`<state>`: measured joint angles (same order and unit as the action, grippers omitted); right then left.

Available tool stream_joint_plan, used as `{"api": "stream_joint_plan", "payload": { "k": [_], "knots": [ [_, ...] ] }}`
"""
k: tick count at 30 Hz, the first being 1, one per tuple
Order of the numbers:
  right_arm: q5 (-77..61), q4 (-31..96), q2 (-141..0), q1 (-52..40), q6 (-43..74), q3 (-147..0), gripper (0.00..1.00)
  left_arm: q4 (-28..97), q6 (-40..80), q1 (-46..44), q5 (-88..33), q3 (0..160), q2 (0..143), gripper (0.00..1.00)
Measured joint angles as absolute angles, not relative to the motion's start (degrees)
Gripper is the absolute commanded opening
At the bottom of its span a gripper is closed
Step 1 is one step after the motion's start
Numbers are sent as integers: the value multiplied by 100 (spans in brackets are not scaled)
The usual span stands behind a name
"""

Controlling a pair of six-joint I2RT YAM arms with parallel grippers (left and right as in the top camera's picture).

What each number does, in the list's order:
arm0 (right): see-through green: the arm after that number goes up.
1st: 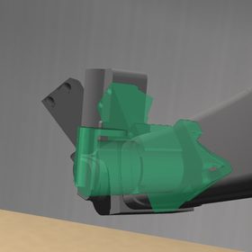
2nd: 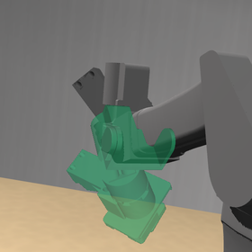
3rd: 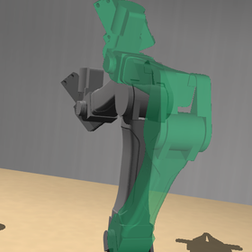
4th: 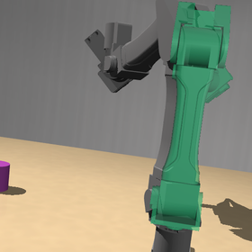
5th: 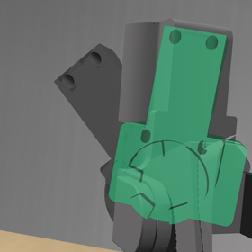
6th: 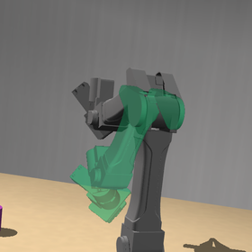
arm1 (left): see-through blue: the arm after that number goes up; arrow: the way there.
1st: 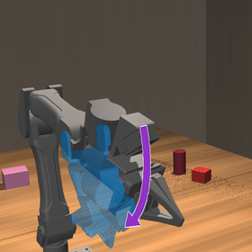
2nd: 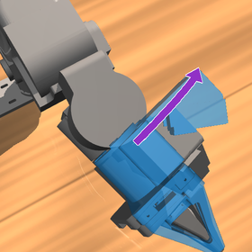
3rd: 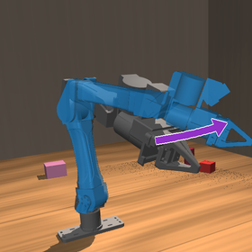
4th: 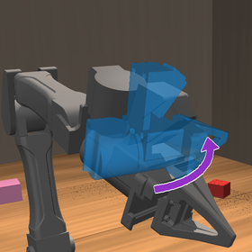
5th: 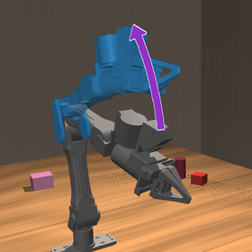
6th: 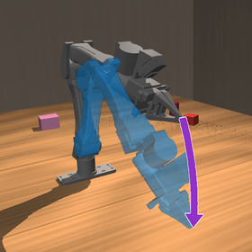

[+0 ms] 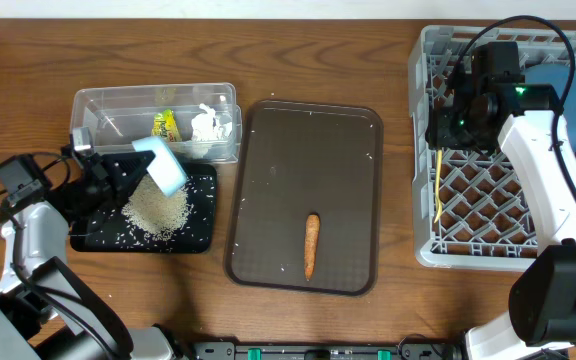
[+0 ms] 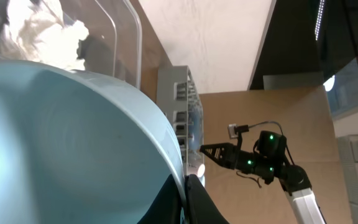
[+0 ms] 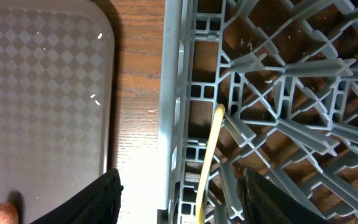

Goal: Sort waste into correct bins and load items into the dishwasher rack
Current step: 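Carry the bowl left and tip the rice onto the black tray, then bring the empty bowl back and set it on the brown tray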

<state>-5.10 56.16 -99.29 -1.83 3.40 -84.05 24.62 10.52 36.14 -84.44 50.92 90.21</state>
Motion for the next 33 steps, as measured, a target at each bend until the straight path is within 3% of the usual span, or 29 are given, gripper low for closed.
{"api": "stream_joint_plan", "payload": {
  "k": [9,18,27,33],
  "knots": [
    [-510,5599,-9929,-183,340,-8405,60,2502,1376,2783,-7190,5092,8475,6],
    [-510,5581,-9929,-183,340,-8405,60,1990,1507,720,-5205,5092,7592,6],
    [-508,5544,-9929,-183,340,-8405,61,585,1476,-1319,-2836,5092,7758,6],
    [-506,5542,-9929,-183,340,-8407,61,-749,1448,-2152,-1955,5092,8418,6]
  ]
}}
